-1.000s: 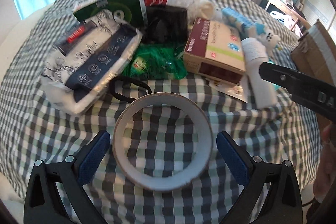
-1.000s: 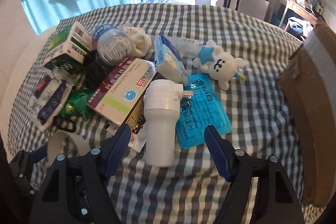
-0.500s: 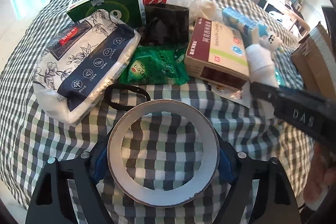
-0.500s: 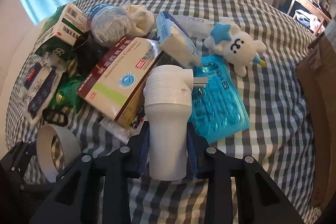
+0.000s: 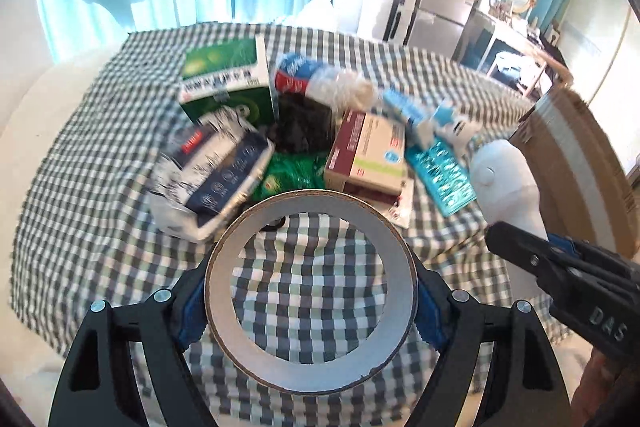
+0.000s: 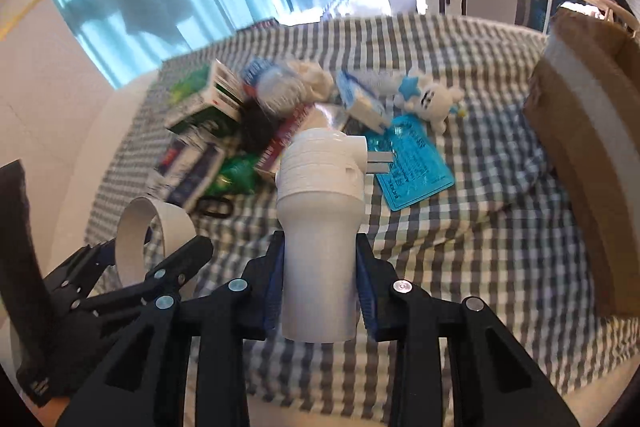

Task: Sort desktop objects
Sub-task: 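Carry the cup and tape roll into the cardboard box and release both, then grasp the blue blister pack with the right tool while the left tool grasps the floral tissue pack, then carry the blister pack and tissue pack into the cardboard box and release both, then grasp the blue Vinda tissue pack with the right tool while the left tool grasps the green medicine box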

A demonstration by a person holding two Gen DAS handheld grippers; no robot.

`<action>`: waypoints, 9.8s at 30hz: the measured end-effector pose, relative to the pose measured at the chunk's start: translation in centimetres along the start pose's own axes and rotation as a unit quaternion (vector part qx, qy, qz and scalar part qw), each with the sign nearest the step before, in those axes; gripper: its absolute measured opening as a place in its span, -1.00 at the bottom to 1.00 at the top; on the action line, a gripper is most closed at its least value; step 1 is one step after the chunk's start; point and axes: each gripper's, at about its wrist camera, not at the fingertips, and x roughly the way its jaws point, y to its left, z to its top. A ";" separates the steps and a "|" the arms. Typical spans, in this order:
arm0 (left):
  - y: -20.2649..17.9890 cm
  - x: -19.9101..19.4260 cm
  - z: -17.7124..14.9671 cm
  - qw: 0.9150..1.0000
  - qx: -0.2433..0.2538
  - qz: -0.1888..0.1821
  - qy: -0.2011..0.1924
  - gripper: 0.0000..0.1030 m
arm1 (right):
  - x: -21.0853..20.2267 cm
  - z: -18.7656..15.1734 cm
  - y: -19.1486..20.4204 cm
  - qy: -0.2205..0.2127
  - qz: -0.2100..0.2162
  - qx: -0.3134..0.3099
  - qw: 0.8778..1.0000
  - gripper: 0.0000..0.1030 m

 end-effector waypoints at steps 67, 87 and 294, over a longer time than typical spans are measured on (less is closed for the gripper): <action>-20.5 -9.2 12.3 0.975 0.171 -0.082 -0.115 1.00 | -23.4 2.4 -20.3 -0.173 -0.157 0.114 0.966 0.70; -0.4 -10.0 6.9 0.989 0.049 0.028 -0.140 1.00 | -15.6 0.4 -1.3 -0.206 -0.057 0.010 0.977 0.70; 10.3 15.4 14.1 0.996 -0.059 0.044 -0.053 1.00 | 17.2 12.7 -7.5 0.074 0.001 0.133 0.988 0.56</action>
